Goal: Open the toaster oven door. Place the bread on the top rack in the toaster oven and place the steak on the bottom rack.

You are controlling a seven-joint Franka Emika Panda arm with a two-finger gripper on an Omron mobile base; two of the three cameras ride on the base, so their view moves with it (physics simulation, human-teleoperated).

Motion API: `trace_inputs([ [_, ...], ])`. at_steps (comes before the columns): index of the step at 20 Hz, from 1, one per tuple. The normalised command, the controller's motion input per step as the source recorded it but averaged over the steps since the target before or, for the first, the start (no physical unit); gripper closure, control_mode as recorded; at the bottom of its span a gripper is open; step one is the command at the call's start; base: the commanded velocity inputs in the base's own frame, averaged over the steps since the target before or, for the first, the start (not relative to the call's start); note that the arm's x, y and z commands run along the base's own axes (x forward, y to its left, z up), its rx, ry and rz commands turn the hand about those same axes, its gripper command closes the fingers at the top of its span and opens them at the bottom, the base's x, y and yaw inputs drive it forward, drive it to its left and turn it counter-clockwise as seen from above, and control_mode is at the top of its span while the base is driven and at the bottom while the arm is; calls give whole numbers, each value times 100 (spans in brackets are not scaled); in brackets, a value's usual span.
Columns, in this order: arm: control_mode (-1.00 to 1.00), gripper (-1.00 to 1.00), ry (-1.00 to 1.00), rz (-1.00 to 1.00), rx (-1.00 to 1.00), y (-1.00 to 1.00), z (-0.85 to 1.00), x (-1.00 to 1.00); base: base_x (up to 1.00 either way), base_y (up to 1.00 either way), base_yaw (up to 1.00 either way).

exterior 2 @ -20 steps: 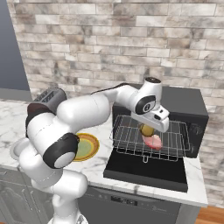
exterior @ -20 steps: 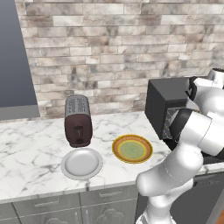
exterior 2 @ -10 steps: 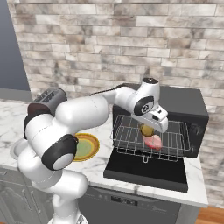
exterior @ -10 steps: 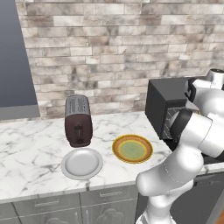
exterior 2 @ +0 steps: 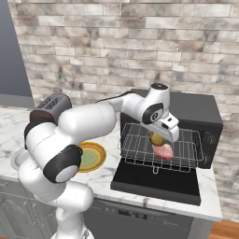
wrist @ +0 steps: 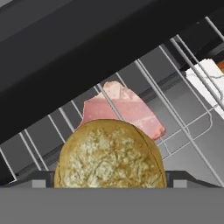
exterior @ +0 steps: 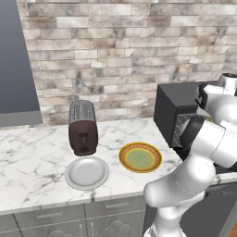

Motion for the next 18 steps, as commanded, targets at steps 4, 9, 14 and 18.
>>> trace_inputs([
  [4, -100, -100, 0, -1, 0, -12, 0, 0, 0, 0, 0],
  [9, -100, -100, 0, 0, 0, -15, 2, 0, 0, 0, 0],
  [14, -100, -100, 0, 0, 0, -8, 8, 0, 0, 0, 0],
  [18, -100, -100, 0, 0, 0, -5, 7, 0, 0, 0, 0],
])
